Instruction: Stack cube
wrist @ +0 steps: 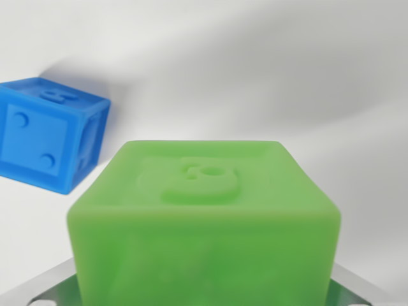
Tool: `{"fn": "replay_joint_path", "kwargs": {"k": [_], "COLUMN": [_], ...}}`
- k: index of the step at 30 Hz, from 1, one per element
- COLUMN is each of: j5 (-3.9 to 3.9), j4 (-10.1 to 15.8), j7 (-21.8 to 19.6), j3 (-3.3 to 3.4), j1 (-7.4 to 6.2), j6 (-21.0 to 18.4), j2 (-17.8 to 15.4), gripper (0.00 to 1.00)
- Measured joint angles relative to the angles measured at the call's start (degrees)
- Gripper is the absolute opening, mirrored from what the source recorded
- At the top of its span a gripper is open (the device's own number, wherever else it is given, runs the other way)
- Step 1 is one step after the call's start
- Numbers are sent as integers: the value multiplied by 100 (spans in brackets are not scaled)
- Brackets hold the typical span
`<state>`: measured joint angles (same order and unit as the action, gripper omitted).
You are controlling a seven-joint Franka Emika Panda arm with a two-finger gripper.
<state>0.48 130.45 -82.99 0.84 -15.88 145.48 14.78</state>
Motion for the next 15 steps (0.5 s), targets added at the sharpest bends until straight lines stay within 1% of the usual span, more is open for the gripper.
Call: {"fn": "replay_joint_path", "kwargs": {"k": [15], "j5": [0], "j4": [-396], "j7": [-759], "j3": [0], "j1": [-224], "j6": [-174], "j2": [221], "gripper": [0]}}
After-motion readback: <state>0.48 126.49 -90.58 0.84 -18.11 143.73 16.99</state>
